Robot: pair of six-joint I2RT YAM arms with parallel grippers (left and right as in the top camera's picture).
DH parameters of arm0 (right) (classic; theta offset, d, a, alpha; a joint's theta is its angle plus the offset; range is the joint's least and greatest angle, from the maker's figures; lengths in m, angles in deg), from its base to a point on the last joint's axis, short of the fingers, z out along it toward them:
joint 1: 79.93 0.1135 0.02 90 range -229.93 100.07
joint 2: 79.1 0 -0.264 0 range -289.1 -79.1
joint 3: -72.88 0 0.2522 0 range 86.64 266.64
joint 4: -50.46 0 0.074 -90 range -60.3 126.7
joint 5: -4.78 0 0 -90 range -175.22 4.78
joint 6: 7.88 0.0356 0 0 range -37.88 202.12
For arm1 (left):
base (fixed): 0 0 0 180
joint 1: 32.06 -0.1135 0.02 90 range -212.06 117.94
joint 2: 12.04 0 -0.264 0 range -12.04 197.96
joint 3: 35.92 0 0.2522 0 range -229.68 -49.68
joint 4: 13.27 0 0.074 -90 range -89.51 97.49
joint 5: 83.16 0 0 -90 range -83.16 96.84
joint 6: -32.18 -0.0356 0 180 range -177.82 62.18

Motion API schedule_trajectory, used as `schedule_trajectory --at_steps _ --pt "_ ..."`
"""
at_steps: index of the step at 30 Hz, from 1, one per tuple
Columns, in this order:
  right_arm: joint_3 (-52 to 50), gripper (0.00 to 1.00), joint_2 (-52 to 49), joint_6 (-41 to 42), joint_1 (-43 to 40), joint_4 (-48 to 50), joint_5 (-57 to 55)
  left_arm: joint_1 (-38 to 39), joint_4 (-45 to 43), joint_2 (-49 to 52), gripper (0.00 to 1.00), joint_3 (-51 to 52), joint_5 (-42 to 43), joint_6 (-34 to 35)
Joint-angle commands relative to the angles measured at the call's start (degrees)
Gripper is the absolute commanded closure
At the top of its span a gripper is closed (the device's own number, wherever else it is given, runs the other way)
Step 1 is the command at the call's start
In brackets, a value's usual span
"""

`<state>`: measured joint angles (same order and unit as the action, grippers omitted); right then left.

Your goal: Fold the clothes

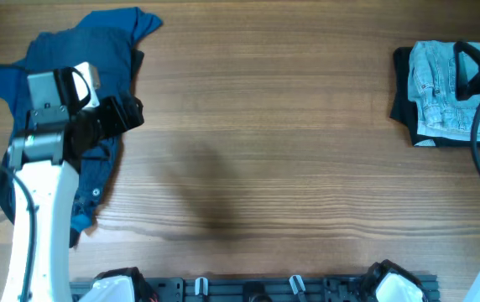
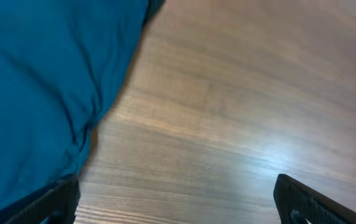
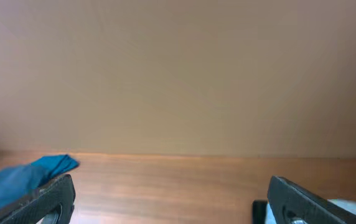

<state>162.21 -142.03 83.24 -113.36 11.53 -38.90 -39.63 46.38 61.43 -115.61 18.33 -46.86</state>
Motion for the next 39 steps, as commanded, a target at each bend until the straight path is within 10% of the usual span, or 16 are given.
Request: schedule_trajectory --at_steps 1,39 --pt "-0.2 0.0 -2.3 0.3 0.2 -1.0 1.2 -0.3 -0.5 -3.8 0.0 0.2 -1.1 -1.6" --pt "-0.2 0.0 -25.6 0.5 0.2 -1.7 -0.2 -0.1 -0.3 -4.3 0.0 0.2 -1.1 -1.6"
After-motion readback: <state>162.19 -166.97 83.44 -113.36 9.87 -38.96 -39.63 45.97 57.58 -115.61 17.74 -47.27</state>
